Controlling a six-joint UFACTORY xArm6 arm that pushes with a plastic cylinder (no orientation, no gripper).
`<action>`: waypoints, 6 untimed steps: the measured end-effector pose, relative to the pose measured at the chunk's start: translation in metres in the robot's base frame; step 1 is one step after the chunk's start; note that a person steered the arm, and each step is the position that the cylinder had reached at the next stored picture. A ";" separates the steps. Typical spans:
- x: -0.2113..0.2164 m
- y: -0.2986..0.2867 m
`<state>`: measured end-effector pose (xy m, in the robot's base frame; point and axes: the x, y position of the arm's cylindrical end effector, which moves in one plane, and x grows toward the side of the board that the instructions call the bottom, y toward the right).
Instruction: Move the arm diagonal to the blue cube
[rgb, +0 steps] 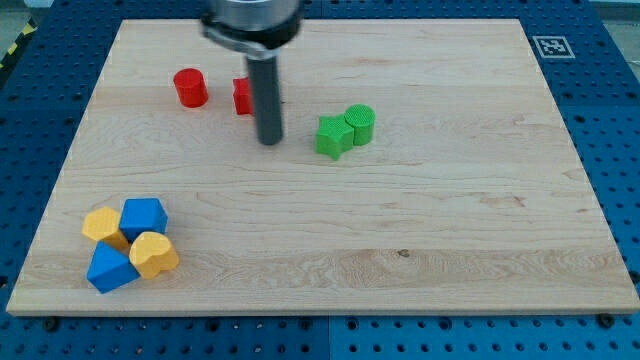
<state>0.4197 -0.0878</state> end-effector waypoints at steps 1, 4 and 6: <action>-0.001 -0.015; -0.001 -0.019; -0.001 -0.023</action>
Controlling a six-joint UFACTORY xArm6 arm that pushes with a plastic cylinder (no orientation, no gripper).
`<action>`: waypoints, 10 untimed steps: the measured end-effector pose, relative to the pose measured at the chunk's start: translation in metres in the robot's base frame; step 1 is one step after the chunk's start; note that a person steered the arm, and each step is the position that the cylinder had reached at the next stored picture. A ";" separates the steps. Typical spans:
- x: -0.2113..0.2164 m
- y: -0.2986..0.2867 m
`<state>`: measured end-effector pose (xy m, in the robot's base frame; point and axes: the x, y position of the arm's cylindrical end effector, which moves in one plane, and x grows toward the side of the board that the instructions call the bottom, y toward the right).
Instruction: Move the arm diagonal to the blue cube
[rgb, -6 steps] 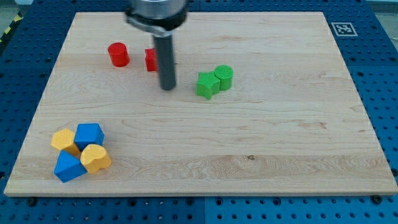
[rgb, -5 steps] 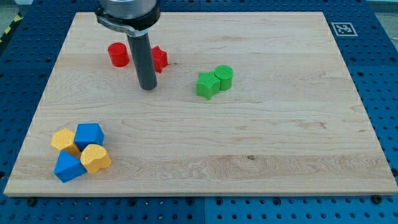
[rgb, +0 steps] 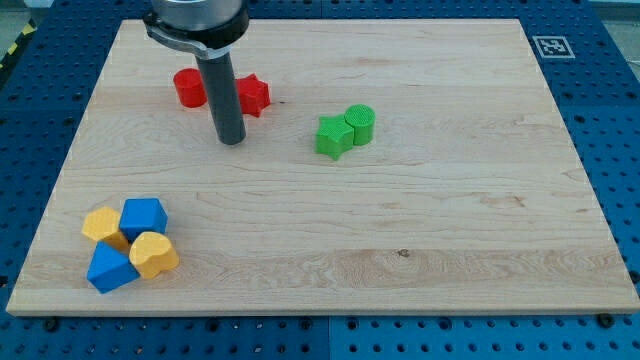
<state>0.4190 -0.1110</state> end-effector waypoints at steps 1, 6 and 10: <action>-0.003 0.000; -0.004 0.000; 0.090 -0.136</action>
